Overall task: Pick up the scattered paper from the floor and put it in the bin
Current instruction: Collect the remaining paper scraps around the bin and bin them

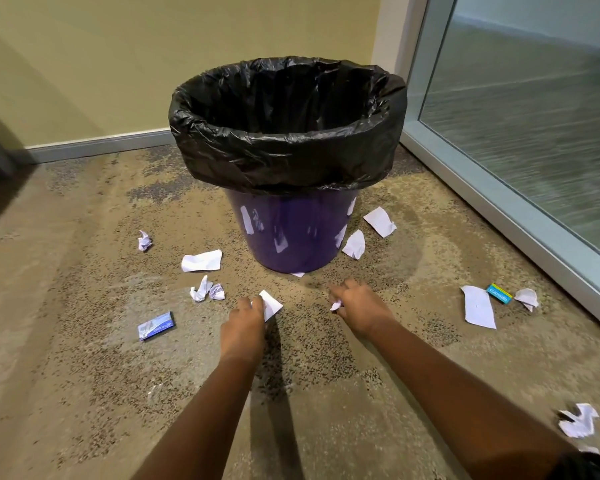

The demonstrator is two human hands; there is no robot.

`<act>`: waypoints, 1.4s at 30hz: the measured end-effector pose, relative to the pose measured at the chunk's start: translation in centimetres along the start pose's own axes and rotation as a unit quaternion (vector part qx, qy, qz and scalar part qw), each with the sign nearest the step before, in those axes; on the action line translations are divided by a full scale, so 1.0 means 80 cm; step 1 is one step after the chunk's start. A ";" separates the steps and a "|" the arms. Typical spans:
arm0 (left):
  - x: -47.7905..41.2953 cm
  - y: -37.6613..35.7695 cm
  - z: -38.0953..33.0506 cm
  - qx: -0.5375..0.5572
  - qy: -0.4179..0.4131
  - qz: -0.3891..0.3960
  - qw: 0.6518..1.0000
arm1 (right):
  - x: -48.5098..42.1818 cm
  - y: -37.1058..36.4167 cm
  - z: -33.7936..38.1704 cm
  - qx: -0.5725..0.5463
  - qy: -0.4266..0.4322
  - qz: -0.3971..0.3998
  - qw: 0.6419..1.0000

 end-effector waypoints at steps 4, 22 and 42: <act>0.013 0.005 -0.010 -0.070 -0.022 -0.033 0.997 | 0.018 0.003 -0.022 -0.118 -0.029 -0.048 0.991; 0.156 0.331 -0.107 0.299 -0.221 -0.457 0.808 | 0.122 0.340 0.107 -0.189 0.183 -0.423 0.867; 0.110 0.129 -0.190 0.154 -0.185 -0.292 0.926 | 0.136 0.350 0.081 -0.271 0.202 -0.527 0.780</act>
Point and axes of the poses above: each hand's wrist, its own x-axis away from the middle knuckle, its own y-axis out of the back of the hand, z = x × y, the point moved 6 cm from there along -x, towards the middle knuckle, and after that the axes turned 11 degrees about z, right-handed, at the moved point
